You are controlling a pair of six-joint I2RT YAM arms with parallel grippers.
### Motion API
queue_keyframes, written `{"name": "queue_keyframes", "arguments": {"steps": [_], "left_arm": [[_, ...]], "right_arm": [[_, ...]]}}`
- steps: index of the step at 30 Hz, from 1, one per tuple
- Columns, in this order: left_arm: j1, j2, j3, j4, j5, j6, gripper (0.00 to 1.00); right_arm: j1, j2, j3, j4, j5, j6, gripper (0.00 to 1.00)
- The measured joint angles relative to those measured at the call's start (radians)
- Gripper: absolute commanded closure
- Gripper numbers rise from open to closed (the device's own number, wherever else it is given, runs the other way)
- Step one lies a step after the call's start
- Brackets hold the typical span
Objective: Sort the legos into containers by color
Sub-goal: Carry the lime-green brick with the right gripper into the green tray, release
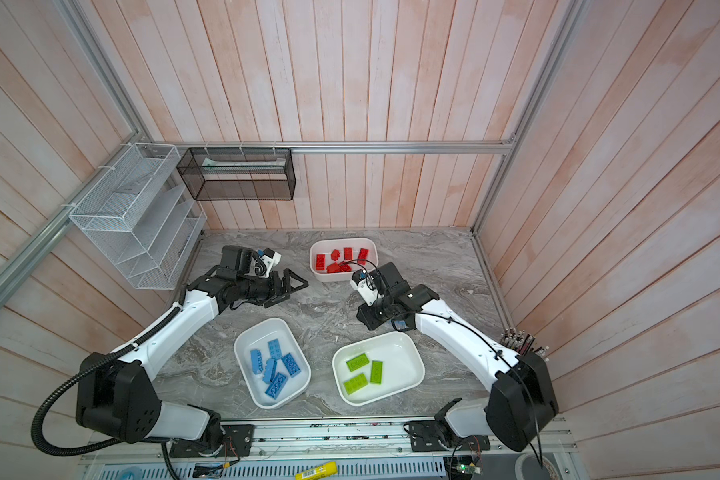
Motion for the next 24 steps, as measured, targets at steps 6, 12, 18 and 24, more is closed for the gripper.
{"name": "queue_keyframes", "arguments": {"steps": [6, 12, 18, 24], "left_arm": [[0.0, 0.0, 0.0, 0.0, 0.012, 0.0, 0.0], [0.0, 0.0, 0.002, 0.002, 0.023, -0.011, 0.0], [0.0, 0.0, 0.002, 0.001, 0.038, -0.012, 0.0], [0.0, -0.002, 0.002, -0.001, 0.038, -0.012, 0.0]], "right_arm": [[0.054, -0.067, -0.049, -0.131, -0.082, -0.253, 0.72], [0.102, -0.042, -0.169, -0.154, -0.032, -0.424, 0.71], [0.126, 0.014, -0.224, -0.094, -0.018, -0.48, 0.69], [0.172, 0.085, -0.24, -0.02, -0.003, -0.489, 0.47]]}}
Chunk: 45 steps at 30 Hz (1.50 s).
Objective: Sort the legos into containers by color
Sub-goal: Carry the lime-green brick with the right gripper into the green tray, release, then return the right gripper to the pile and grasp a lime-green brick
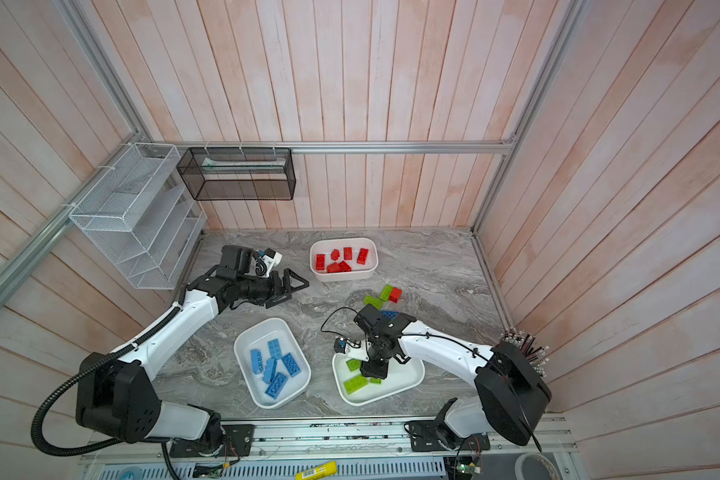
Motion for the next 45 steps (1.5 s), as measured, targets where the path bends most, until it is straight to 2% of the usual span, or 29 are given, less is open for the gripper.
{"name": "queue_keyframes", "arguments": {"steps": [3, 7, 15, 20, 23, 33, 45], "left_arm": [[0.0, -0.004, 0.0, -0.002, 0.0, 0.0, 0.0], [0.0, -0.007, 0.0, -0.006, 0.0, 0.001, 0.0], [0.0, -0.007, 0.011, -0.025, 0.0, 0.004, 0.0], [0.0, -0.007, 0.024, -0.032, 0.0, 0.005, 0.0], [0.0, -0.007, 0.025, -0.035, 0.0, 0.007, 0.0], [0.005, -0.007, 0.025, -0.037, 0.0, 0.012, 0.0], [0.006, -0.007, 0.024, -0.036, 0.0, 0.014, 0.0]], "right_arm": [[0.0, -0.003, 0.005, 0.023, 0.016, 0.005, 0.4], [-0.027, -0.019, 0.028, 0.026, 0.037, 0.006, 0.37], [-0.252, -0.042, 0.204, 0.126, 0.053, 0.113, 0.33], [-0.289, 0.11, 0.325, 0.177, 0.087, 0.208, 0.33], [-0.297, 0.203, 0.352, 0.204, 0.102, 0.22, 0.32], [-0.365, 0.401, 0.359, 0.256, 0.147, 0.124, 0.31], [-0.385, 0.554, 0.493, 0.294, 0.093, 0.031, 0.35]]}}
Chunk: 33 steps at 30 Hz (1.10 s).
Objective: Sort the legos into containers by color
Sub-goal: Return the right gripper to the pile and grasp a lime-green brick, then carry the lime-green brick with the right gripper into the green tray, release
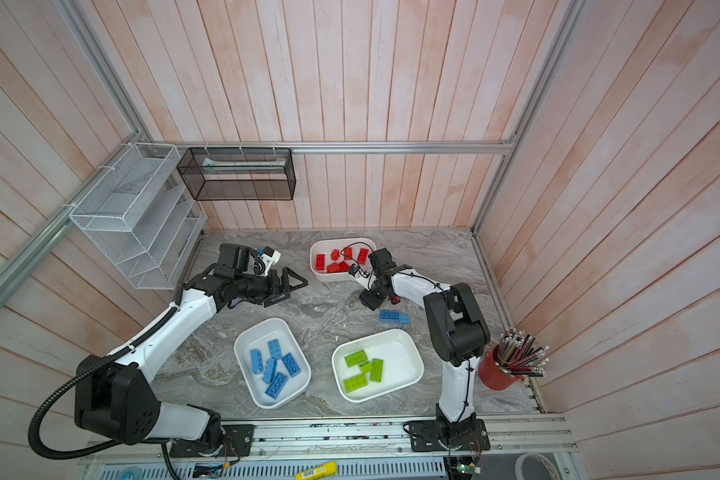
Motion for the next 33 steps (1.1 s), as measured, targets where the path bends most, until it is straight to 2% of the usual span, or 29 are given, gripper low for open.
{"name": "queue_keyframes", "arguments": {"steps": [8, 14, 24, 29, 33], "left_arm": [[0.001, 0.0, -0.002, 0.0, 0.0, 0.005, 0.0], [0.001, 0.0, -0.002, 0.0, 0.0, 0.005, 0.0], [0.001, 0.003, -0.002, -0.001, 0.0, 0.009, 0.0], [0.001, 0.003, -0.002, -0.002, 0.0, 0.009, 0.0], [0.001, 0.003, -0.002, -0.004, 0.0, 0.008, 0.0]], "right_arm": [[-0.005, 0.031, 0.013, -0.031, -0.027, -0.013, 0.44], [-0.012, -0.004, -0.047, -0.04, -0.042, -0.006, 0.5], [-0.019, -0.044, -0.094, -0.053, -0.032, -0.003, 0.8], [-0.019, -0.057, -0.093, -0.067, -0.029, 0.002, 0.8], [-0.019, -0.159, -0.093, -0.103, -0.046, 0.021, 0.8]]}}
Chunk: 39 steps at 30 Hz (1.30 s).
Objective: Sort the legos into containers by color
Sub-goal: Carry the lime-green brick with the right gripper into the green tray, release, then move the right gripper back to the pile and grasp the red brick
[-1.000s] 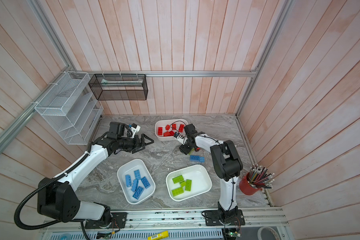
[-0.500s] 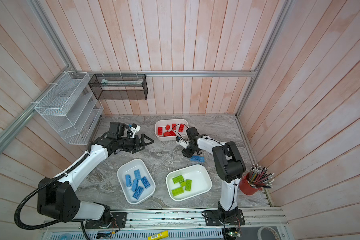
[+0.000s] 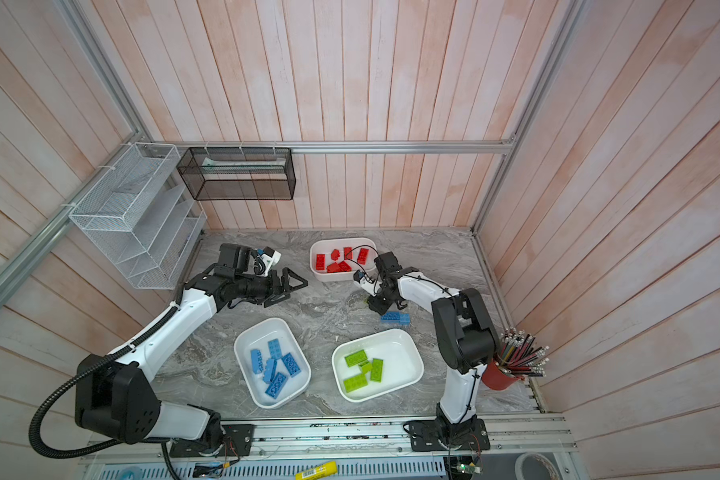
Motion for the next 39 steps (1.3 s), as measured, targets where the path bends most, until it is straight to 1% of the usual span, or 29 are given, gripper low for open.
{"name": "queue_keyframes", "arguments": {"steps": [7, 12, 15, 19, 22, 23, 25, 26, 28, 30, 34, 37, 39], "left_arm": [[-0.002, 0.0, 0.0, 0.001, 0.021, -0.011, 0.0], [-0.013, -0.003, 0.006, 0.002, 0.041, -0.02, 0.0], [-0.025, -0.011, 0.007, 0.008, 0.055, -0.032, 0.0], [-0.038, -0.018, 0.007, 0.02, 0.068, -0.047, 0.0], [-0.04, -0.018, 0.007, 0.024, 0.078, -0.05, 0.0], [-0.04, -0.018, 0.007, 0.025, 0.079, -0.05, 0.0], [-0.04, -0.018, 0.007, 0.029, 0.079, -0.05, 0.0], [-0.04, -0.018, 0.007, 0.03, 0.079, -0.05, 0.0], [-0.04, -0.021, 0.006, 0.03, 0.079, -0.05, 0.0], [-0.039, -0.024, 0.006, 0.03, 0.079, -0.049, 0.0], [-0.031, -0.029, 0.006, 0.023, 0.079, -0.045, 0.0], [-0.021, -0.03, 0.006, 0.016, 0.079, -0.045, 0.0], [-0.018, -0.03, 0.006, 0.014, 0.079, -0.045, 0.0]], "right_arm": [[0.022, -0.32, -0.027, -0.083, -0.043, -0.014, 0.79], [0.113, -0.506, -0.184, -0.229, -0.027, -0.067, 0.79], [0.13, -0.576, -0.27, -0.305, 0.002, -0.082, 0.79], [0.13, -0.598, -0.369, -0.35, 0.042, -0.102, 0.77], [0.131, -0.575, -0.43, -0.342, 0.058, -0.108, 0.76], [0.133, -0.562, -0.441, -0.336, 0.061, -0.108, 0.74], [0.139, -0.529, -0.448, -0.316, 0.066, -0.108, 0.68], [0.142, -0.514, -0.448, -0.301, 0.066, -0.106, 0.63], [0.146, -0.488, -0.448, -0.282, 0.069, -0.103, 0.49], [0.146, -0.478, -0.445, -0.282, 0.075, -0.103, 0.42], [0.114, -0.5, -0.389, -0.299, 0.072, -0.1, 0.4], [0.048, -0.534, -0.282, -0.31, 0.037, -0.089, 0.4], [-0.016, -0.546, -0.208, -0.283, 0.003, -0.054, 0.39]]}}
